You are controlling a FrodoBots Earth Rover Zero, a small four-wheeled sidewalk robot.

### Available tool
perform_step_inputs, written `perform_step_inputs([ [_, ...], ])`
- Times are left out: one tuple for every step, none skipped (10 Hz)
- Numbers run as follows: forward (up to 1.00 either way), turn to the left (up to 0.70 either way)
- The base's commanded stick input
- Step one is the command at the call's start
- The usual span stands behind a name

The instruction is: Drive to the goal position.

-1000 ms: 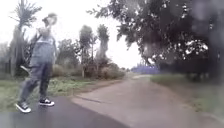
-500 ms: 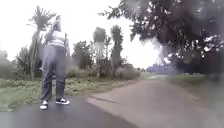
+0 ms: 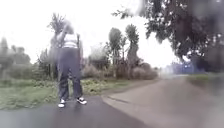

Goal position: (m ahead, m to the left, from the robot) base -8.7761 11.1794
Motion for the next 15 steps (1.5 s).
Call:
perform_step_inputs([
  [0.00,0.85],
  [0.00,0.85],
  [0.00,0.85],
  [0.00,0.85],
  [0.00,0.85],
  [0.00,0.85],
  [0.00,0.85],
  [0.00,0.85],
  [0.00,0.85],
  [0.00,0.85],
  [0.00,0.85],
  [0.00,0.85],
  [0.00,0.85],
  [0.00,0.85],
  [0.00,0.85],
])
